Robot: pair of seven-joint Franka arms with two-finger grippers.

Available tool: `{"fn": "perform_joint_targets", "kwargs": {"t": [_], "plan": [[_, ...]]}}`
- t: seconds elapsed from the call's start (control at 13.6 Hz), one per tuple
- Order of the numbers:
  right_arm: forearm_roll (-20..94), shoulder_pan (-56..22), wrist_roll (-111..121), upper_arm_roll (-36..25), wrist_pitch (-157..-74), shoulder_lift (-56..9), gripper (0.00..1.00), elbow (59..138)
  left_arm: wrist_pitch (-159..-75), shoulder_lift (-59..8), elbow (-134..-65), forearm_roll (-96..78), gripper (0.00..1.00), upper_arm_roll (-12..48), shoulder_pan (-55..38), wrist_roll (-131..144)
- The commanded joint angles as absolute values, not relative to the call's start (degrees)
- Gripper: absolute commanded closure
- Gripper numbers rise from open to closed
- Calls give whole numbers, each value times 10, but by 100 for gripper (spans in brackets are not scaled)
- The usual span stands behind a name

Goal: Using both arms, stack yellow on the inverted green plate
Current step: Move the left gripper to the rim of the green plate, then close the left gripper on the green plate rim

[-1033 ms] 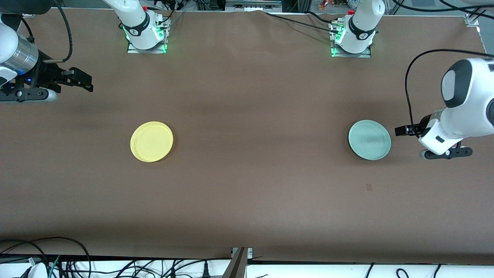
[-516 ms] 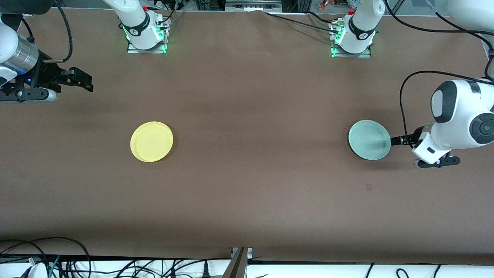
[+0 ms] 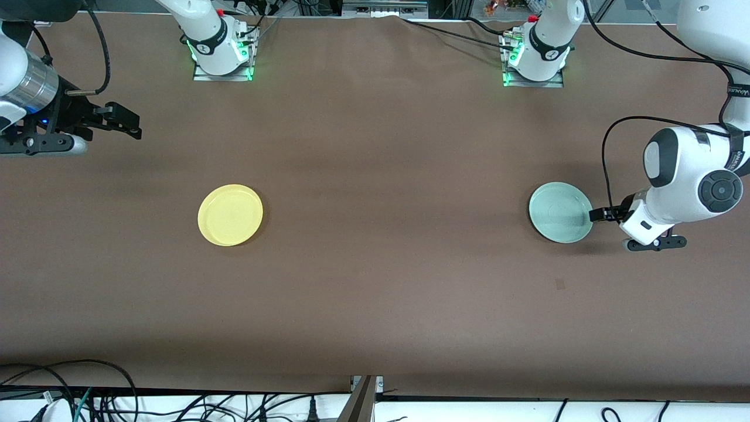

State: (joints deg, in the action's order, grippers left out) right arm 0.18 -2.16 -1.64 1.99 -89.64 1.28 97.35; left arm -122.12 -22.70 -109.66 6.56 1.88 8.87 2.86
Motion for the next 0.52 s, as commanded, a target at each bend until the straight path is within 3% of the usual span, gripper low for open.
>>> {"fn": "perform_joint_targets", "kwargs": {"t": [0.0,0.44], "plan": [[5,-20,-13,21,-889,18,0,971,-1266,-257,-1100,68,0,24,102,16],[6,-20,-13,21,-889,18,0,971,-1293,-292,-1099,65,0,27,121,15]]}}
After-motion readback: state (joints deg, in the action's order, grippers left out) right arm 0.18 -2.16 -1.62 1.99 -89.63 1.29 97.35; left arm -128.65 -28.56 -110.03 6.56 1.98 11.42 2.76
